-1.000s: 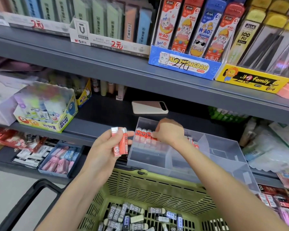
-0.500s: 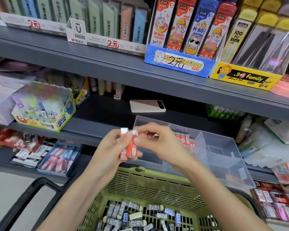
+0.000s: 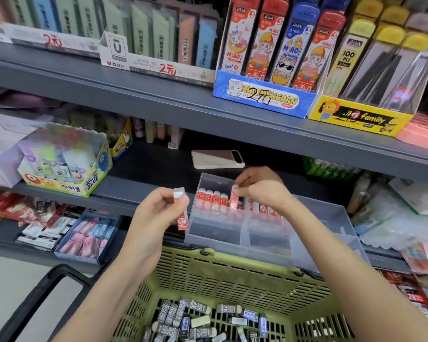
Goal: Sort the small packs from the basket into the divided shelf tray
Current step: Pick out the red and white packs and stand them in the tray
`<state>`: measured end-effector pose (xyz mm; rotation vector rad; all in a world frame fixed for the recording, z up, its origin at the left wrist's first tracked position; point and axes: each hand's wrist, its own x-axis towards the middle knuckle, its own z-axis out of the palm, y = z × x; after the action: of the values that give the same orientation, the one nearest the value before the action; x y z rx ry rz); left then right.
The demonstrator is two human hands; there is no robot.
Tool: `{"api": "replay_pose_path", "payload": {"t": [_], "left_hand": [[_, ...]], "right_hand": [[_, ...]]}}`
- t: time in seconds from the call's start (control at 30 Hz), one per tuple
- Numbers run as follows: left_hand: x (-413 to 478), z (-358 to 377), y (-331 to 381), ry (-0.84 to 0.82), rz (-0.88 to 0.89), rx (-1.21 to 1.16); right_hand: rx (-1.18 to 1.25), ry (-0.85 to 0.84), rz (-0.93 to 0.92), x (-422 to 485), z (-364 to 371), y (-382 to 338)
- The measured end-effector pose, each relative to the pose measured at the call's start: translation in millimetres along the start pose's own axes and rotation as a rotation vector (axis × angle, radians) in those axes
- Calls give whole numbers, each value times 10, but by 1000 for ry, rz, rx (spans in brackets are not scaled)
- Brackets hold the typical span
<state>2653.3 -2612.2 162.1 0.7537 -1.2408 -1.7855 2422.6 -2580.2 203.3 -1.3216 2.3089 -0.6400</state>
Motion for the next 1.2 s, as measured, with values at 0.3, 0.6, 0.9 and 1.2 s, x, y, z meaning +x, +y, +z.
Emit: {"api": "replay_pose_path", "payload": {"t": [0.3,0.6,0.9,1.2], "left_hand": [[40,-15,-17,34,-4,-83],[-1,70,30,-28,16,-88],[-12,627,57,-281,37,150],[343,1091,-271,-540,622,1253]], "right_hand": [[-520,172,-197,8,319,141],[226,117,-272,-477,137,-198],[610,-67,-200,-1139,-74,-106],[204,390,157,-531,-513,856]]}}
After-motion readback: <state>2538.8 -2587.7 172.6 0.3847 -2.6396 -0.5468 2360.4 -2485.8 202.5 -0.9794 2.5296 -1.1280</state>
